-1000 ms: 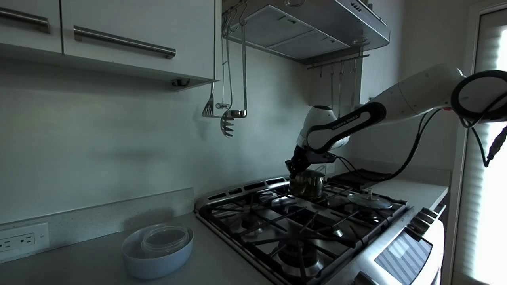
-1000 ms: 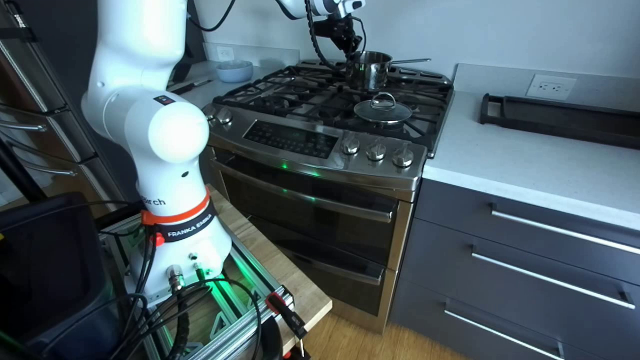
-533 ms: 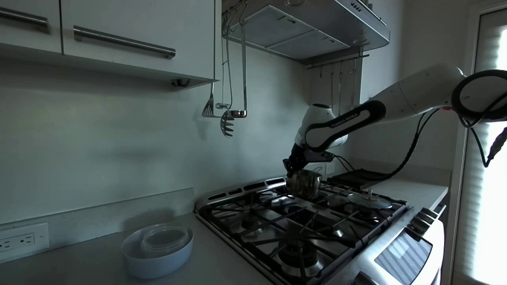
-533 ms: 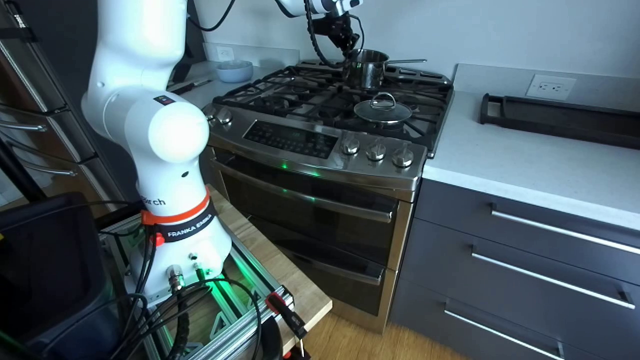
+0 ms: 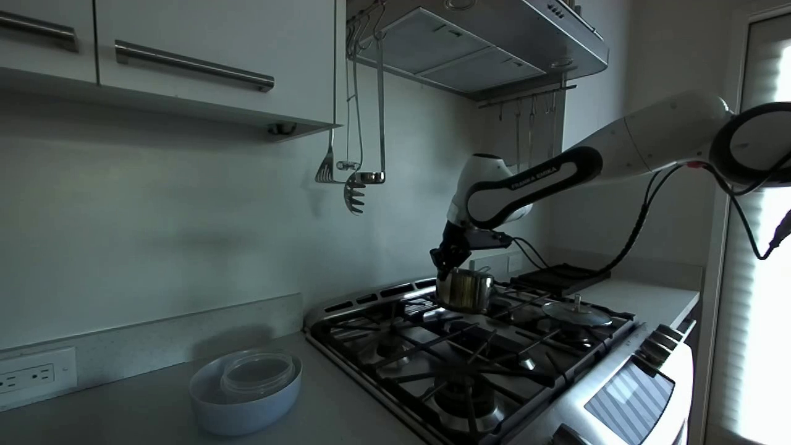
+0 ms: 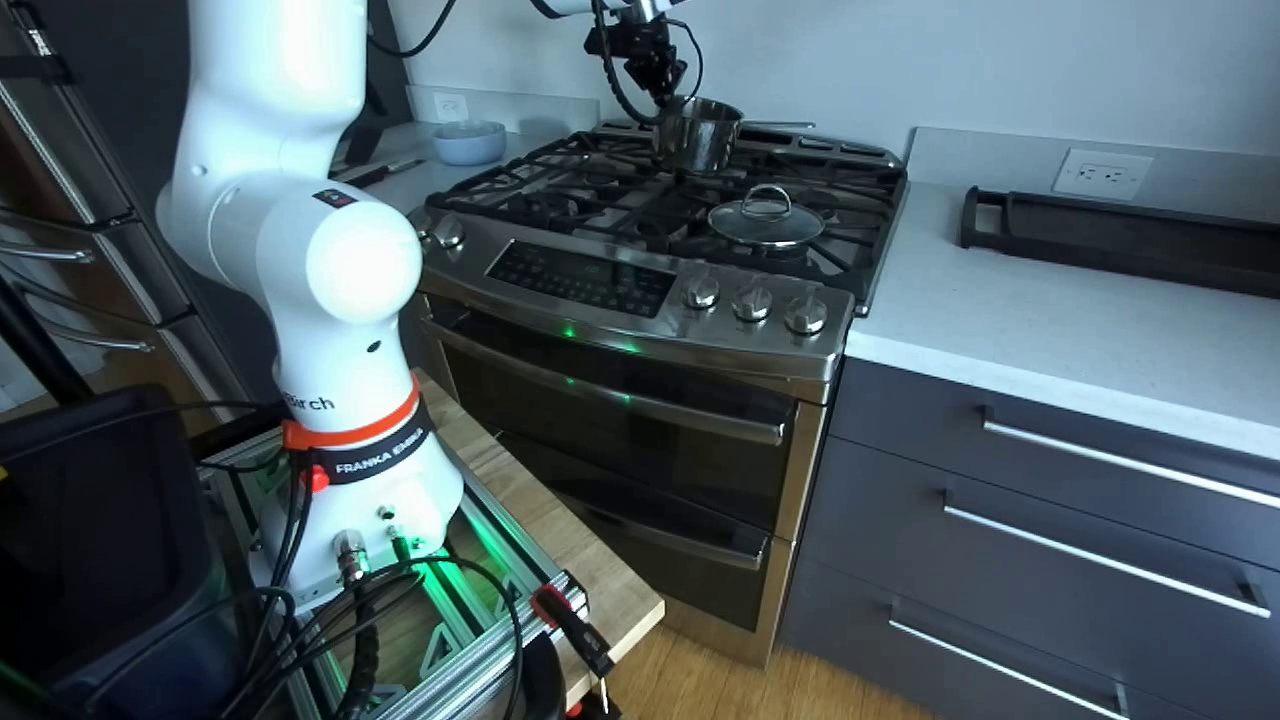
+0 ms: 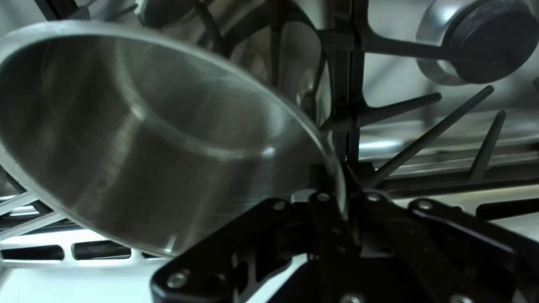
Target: Remove the lid from the pot, then move the pot to the left on the stove
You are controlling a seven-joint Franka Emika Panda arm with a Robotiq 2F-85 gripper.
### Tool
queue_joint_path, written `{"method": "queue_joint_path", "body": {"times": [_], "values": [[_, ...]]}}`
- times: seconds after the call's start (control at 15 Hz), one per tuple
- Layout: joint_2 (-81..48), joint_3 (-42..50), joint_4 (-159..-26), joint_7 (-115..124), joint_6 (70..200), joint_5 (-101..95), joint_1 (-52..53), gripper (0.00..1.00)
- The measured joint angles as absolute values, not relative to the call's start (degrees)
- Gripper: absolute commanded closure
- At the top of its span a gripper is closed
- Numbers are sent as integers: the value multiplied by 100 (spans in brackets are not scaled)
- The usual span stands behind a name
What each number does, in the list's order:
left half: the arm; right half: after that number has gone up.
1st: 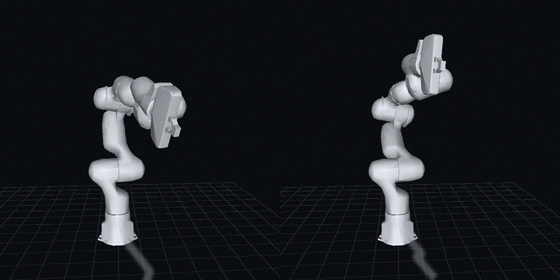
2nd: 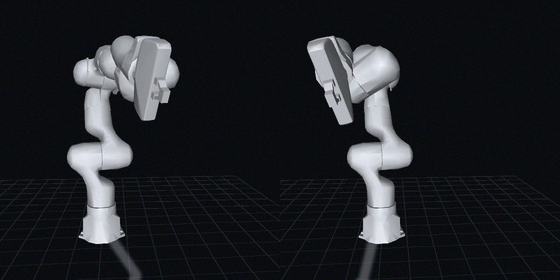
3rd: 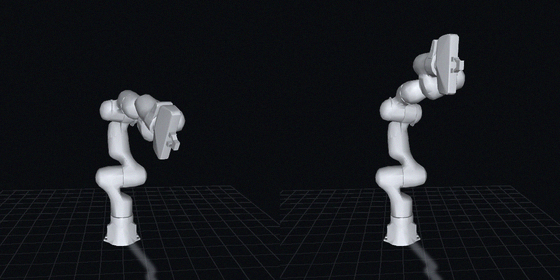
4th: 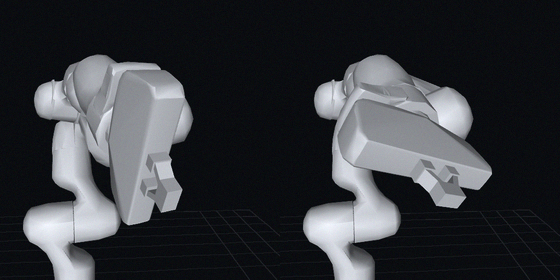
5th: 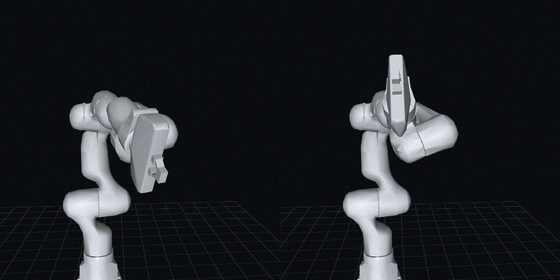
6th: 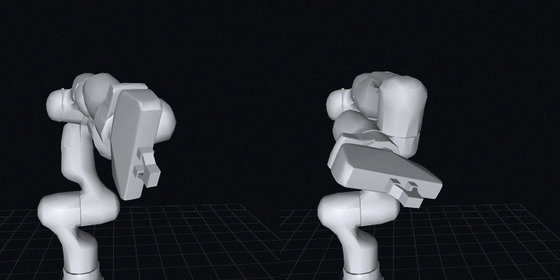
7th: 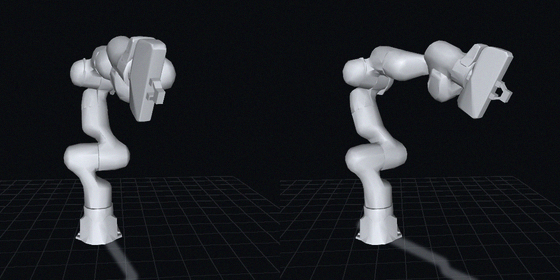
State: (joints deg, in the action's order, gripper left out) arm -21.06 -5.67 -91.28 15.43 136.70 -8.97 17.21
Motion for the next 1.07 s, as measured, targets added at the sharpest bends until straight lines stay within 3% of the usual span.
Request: {"method": "queue_joint_path", "body": {"times": [0.33,1.07], "values": [[-2215,-569,-8970,1704,13093,-1209,2033,98],[-2582,-597,-8514,1992,13121,-1493,2431,98]]}}
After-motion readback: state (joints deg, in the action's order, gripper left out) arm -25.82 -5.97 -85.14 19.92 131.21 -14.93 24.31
